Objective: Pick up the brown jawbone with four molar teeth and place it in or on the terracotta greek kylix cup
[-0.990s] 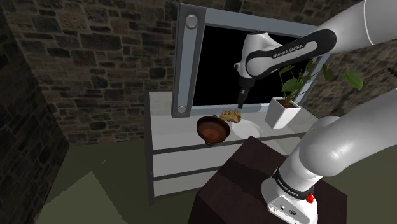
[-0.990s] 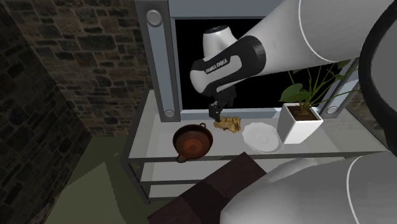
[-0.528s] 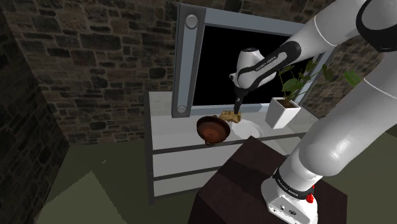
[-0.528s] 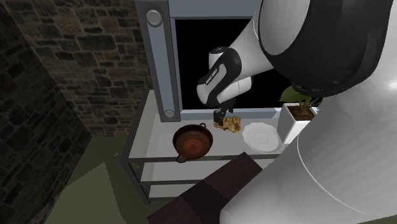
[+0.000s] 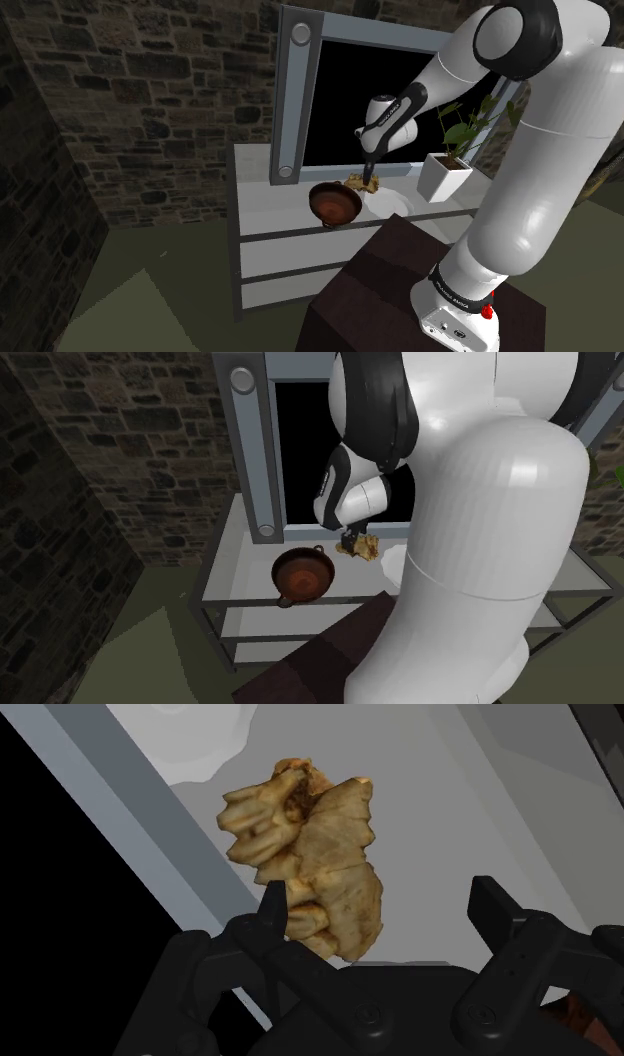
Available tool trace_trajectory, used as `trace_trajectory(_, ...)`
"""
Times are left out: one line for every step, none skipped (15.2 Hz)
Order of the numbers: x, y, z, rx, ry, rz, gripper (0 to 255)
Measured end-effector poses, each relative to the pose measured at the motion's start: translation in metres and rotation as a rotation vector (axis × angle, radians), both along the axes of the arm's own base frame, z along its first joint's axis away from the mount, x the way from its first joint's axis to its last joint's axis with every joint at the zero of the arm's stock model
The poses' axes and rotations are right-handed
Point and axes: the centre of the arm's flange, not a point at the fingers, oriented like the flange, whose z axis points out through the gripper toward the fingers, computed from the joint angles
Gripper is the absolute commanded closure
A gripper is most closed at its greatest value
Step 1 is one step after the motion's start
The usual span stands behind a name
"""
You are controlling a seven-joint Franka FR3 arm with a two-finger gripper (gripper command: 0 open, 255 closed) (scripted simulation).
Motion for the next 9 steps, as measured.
trace_trajectory(0.0, -0.002, -0.005, 0.0, 0.0, 0.001, 0)
trace_trajectory(0.0, -0.002, -0.009, 0.0, 0.0, 0.002, 0)
trace_trajectory(0.0, -0.003, -0.015, 0.0, 0.0, 0.002, 0)
trace_trajectory(0.001, -0.004, -0.019, 0.0, 0.0, 0.002, 0)
trace_trajectory(0.0, -0.005, -0.024, 0.0, -0.001, 0.002, 0)
trace_trajectory(0.0, -0.006, -0.029, 0.0, 0.0, 0.002, 0)
trace_trajectory(0.0, -0.006, -0.032, 0.0, 0.0, 0.002, 0)
trace_trajectory(0.0, -0.006, -0.033, 0.0, 0.0, 0.002, 0)
trace_trajectory(0.0, -0.007, -0.033, 0.0, -0.001, 0.002, 0)
